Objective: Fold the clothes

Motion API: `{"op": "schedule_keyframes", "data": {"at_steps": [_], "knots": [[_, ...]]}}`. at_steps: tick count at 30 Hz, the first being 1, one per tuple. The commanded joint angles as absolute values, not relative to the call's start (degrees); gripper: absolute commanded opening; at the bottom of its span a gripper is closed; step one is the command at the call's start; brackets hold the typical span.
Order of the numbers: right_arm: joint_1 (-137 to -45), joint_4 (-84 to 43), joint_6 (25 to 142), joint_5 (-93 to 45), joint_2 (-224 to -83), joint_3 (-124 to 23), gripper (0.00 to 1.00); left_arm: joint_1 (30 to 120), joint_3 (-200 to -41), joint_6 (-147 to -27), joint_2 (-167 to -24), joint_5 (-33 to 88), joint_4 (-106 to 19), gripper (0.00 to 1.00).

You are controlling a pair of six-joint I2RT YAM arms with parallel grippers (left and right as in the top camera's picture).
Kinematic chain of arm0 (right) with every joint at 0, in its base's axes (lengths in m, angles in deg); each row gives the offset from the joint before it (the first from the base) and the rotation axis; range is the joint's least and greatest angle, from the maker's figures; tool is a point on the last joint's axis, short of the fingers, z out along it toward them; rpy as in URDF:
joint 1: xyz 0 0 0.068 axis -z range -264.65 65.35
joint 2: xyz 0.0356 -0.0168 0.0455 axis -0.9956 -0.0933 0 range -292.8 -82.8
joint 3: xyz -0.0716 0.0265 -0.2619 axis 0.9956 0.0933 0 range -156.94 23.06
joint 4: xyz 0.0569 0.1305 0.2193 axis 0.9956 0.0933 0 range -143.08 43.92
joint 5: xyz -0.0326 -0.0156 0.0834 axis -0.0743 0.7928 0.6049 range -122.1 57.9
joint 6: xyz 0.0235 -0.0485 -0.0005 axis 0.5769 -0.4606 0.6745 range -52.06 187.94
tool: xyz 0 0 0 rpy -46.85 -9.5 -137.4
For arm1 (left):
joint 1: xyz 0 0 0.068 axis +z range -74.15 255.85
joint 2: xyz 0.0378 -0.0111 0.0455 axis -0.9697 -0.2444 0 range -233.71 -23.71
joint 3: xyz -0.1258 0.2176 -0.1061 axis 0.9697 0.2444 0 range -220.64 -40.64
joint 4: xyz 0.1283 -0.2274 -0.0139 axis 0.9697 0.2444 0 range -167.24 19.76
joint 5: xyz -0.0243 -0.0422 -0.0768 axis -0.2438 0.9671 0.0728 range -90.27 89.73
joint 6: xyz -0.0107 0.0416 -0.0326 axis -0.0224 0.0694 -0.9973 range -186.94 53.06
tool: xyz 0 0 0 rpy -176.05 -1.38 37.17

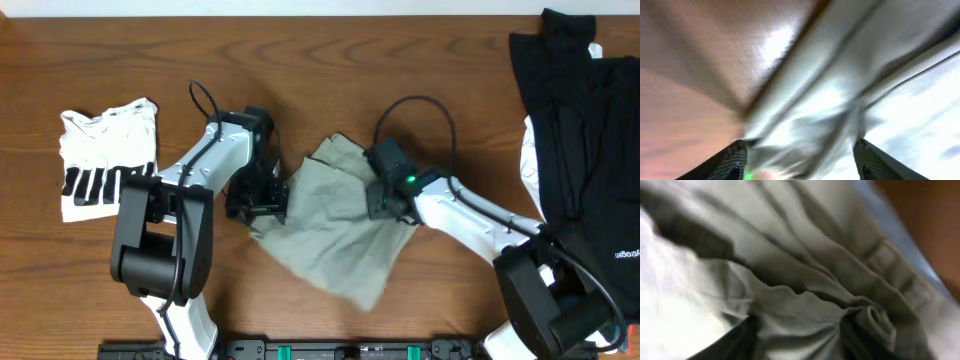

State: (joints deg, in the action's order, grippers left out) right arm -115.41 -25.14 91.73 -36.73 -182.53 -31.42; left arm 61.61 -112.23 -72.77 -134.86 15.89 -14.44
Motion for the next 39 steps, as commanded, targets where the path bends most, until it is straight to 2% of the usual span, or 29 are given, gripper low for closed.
{"op": "schedule_keyframes", "data": {"at_steps": [1,5,8,15,16,19,21,23,27,30,35,39], "knots": [[-111.56,-28.48,90.51,-45.75,-183.86,-31.27,0.56,60.76,-112.10,-73.77,-135.80,20.37,-12.60,0.68],[-109.29,-29.07,85.06,-40.86,-183.40,-33.15,0.63,59.34,-112.10,-74.56,-135.80,20.74,-11.95,0.61],[-109.03,-23.46,82.00,-39.59,-181.48,-36.71,0.67,58.51,-112.12,-74.58,-135.78,21.25,-12.19,0.54],[-109.03,-4.59,81.59,-35.22,-170.57,-45.41,0.67,58.07,-112.12,-74.60,-135.10,25.27,-19.55,0.54],[-109.05,-2.76,81.59,-33.86,-168.76,-45.65,0.59,58.07,-112.12,-74.56,-135.03,25.25,-21.10,0.54],[-109.09,3.01,81.65,-30.28,-164.06,-45.23,0.22,58.09,-112.12,-74.28,-135.03,25.22,-24.97,0.58],[-109.20,5.79,81.92,-29.01,-162.81,-44.32,0.11,58.09,-112.12,-74.30,-135.03,25.22,-26.94,0.63],[-109.55,7.45,82.75,-28.81,-162.81,-42.87,0.07,58.07,-112.12,-74.32,-135.03,25.25,-28.47,0.66],[-110.36,5.35,85.87,-28.57,-163.29,-35.62,0.05,58.07,-112.12,-74.30,-135.03,25.27,-29.59,0.72],[-110.56,-0.81,86.83,-26.26,-163.73,-28.75,0.05,58.07,-112.12,-74.23,-135.03,25.55,-29.63,0.77],[-110.54,-15.09,88.61,-25.18,-165.00,-18.33,0.08,58.07,-112.12,-72.57,-135.03,29.53,-29.63,0.79],[-110.49,-26.89,88.71,-25.51,-167.44,-12.14,0.26,57.85,-112.12,-72.57,-135.03,29.55,-29.63,0.84]]}}
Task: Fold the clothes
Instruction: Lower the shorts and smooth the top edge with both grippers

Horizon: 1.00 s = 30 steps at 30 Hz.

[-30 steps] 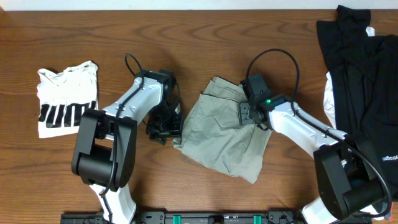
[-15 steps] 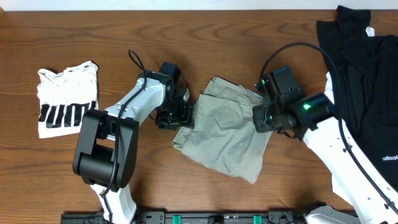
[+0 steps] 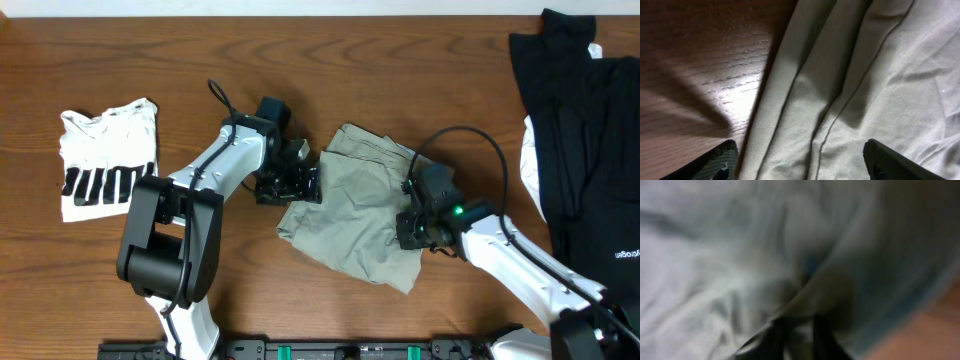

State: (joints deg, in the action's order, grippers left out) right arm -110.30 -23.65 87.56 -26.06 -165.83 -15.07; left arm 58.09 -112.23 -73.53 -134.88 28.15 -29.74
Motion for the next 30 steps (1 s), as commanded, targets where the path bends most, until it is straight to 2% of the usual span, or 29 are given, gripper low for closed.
{"op": "schedule_keyframes", "data": {"at_steps": [1,5,12,30], "knots": [[-110.49,-28.48,88.71,-25.93,-167.97,-11.38,0.29,57.85,-112.12,-72.57,-135.03,29.55,-29.63,0.86],[-110.30,-31.52,88.71,-26.28,-169.98,-10.59,0.34,57.87,-112.12,-70.95,-135.03,29.51,-30.96,0.87],[-110.06,-31.43,88.98,-26.26,-170.02,-10.59,0.34,57.87,-112.12,-67.59,-135.03,29.47,-36.86,0.87],[-110.06,-31.43,89.13,-26.26,-170.02,-10.59,0.32,56.04,-111.07,-67.63,-138.88,28.83,-36.78,0.87]]}}
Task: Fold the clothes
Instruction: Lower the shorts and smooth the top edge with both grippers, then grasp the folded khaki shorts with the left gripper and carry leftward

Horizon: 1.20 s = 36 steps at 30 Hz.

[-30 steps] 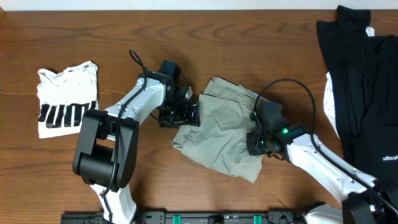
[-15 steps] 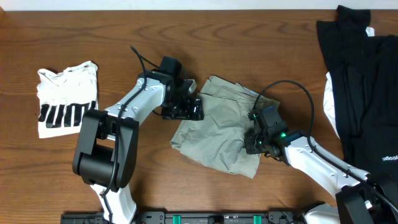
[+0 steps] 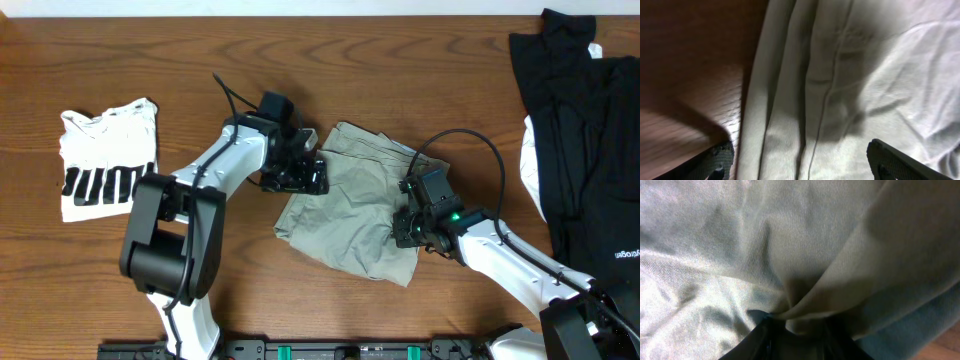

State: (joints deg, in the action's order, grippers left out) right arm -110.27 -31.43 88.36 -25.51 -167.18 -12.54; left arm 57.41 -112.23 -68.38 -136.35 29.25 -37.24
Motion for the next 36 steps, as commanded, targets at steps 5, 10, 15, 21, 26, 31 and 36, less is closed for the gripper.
{"op": "schedule_keyframes", "data": {"at_steps": [5,10,15,21,26,31,36], "knots": [[-110.06,-31.24,89.13,-26.28,-170.02,-10.59,0.32,53.22,-111.09,-67.59,-139.34,29.12,-34.66,0.64],[-110.06,-31.22,89.13,-26.28,-170.02,-10.59,0.33,52.19,-111.09,-66.74,-139.32,29.09,-33.83,0.19],[-110.03,-30.52,89.09,-26.74,-169.65,-10.83,0.28,54.27,-111.68,-66.76,-137.92,28.57,-31.90,0.06],[-107.54,-20.42,89.09,-26.96,-163.66,-17.76,0.39,59.27,-115.31,-66.76,-131.89,10.67,-24.36,0.06],[-104.94,-9.73,87.05,-26.93,-155.93,-26.50,0.41,65.48,-121.23,-67.68,-129.44,-0.89,-16.69,0.08],[-104.70,-2.32,85.41,-27.61,-150.13,-31.60,0.42,72.02,-126.83,-67.65,-129.22,-5.77,-15.29,0.09],[-104.70,1.74,85.22,-27.61,-146.68,-32.03,0.43,76.98,-131.86,-67.65,-129.22,-12.06,-15.31,0.09]]}}
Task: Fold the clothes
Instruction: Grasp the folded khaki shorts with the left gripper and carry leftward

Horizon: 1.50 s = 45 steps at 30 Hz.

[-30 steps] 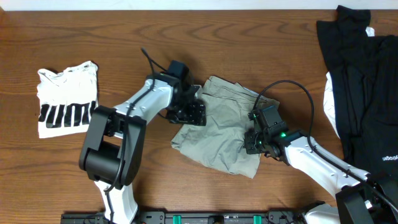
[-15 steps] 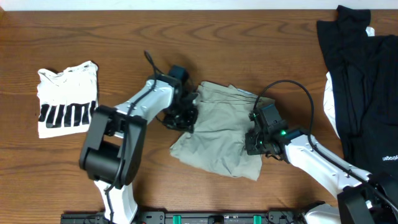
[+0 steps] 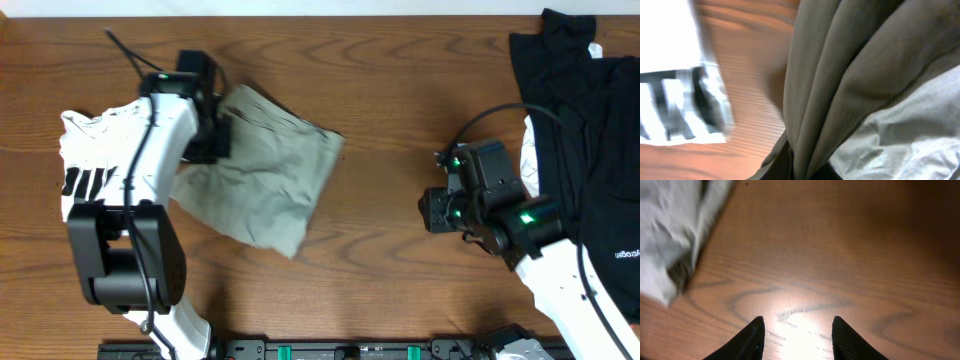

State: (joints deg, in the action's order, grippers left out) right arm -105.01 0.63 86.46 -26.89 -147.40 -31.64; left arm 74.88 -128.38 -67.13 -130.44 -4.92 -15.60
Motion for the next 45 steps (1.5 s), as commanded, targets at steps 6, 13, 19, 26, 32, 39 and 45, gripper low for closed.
{"op": "schedule_keyframes", "data": {"at_steps": [6,13,19,26,32,39,45], "knots": [[-104.70,4.54,85.22,-28.86,-146.57,-32.01,0.42,82.99,-135.44,-67.96,-129.22,-13.51,-15.38,0.09],[-104.68,4.52,85.24,-28.86,-146.55,-32.01,0.42,91.01,-139.75,-71.11,-129.13,-16.26,-16.91,0.09],[-104.68,4.59,85.24,-28.86,-146.57,-32.01,0.42,97.06,-139.99,-73.34,-129.13,-16.17,-20.32,0.10],[-104.68,4.52,85.24,-28.94,-146.57,-32.01,0.43,102.33,-139.99,-74.98,-129.15,-10.34,-23.79,0.11],[-104.70,4.37,85.24,-28.92,-147.47,-32.01,0.43,103.40,-139.99,-69.97,-129.07,6.56,-24.91,0.09],[-104.70,4.41,85.26,-28.88,-149.67,-32.01,0.43,103.05,-140.40,-68.33,-126.18,14.86,-28.06,0.08],[-104.70,4.41,85.26,-28.88,-150.40,-32.01,0.43,103.47,-142.94,-68.27,-121.66,13.27,-29.02,0.08]]}}
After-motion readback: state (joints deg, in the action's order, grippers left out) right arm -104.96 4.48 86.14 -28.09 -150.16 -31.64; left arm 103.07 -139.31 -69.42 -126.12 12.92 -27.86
